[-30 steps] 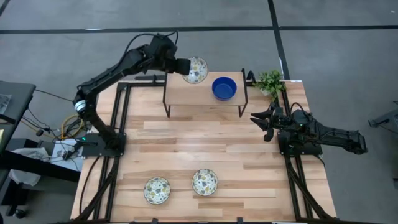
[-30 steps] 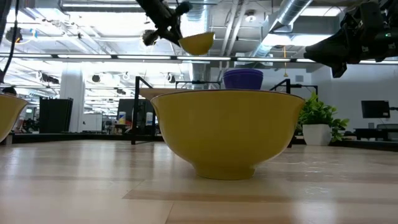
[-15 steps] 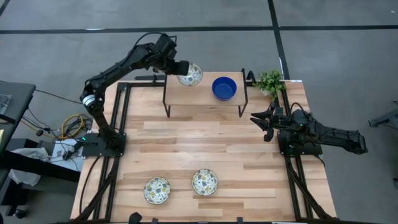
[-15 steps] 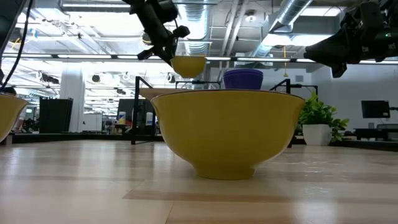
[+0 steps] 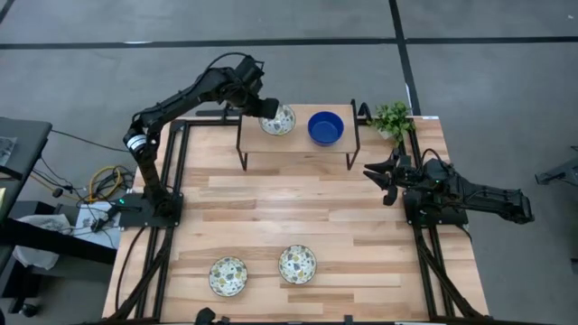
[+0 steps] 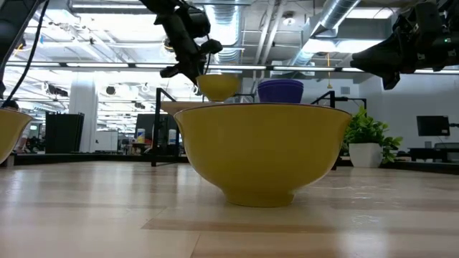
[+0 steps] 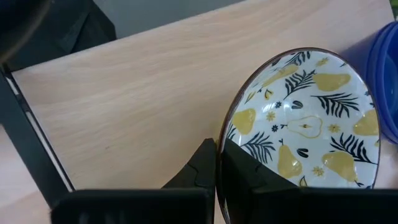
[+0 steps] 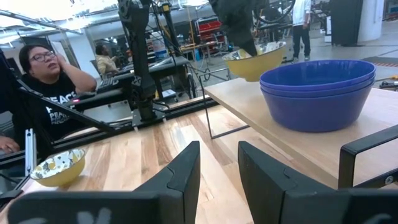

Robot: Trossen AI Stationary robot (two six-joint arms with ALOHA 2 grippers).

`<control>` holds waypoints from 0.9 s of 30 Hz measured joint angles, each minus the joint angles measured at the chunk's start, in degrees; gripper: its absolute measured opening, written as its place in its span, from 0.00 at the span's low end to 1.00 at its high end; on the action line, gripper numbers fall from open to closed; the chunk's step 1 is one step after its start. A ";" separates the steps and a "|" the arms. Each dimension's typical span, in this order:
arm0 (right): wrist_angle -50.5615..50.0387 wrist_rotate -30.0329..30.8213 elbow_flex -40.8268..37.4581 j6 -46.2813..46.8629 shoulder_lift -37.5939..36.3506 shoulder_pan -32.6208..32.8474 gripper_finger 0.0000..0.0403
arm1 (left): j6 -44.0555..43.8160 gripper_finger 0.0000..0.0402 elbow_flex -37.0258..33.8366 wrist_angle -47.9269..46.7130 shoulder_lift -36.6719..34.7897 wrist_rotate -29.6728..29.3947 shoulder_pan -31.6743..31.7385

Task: Pick & Place Mini bowls
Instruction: Put the top right white patterned bowl on the shelf

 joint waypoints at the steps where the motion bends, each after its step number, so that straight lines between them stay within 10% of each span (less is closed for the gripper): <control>1: 0.00 0.00 0.00 0.00 0.00 0.00 0.24 | 0.25 0.02 0.00 0.00 0.00 -0.16 0.00; 27: 0.00 0.02 0.00 -0.39 0.00 0.00 0.24 | -0.04 0.05 -6.25 4.02 -0.33 0.04 0.15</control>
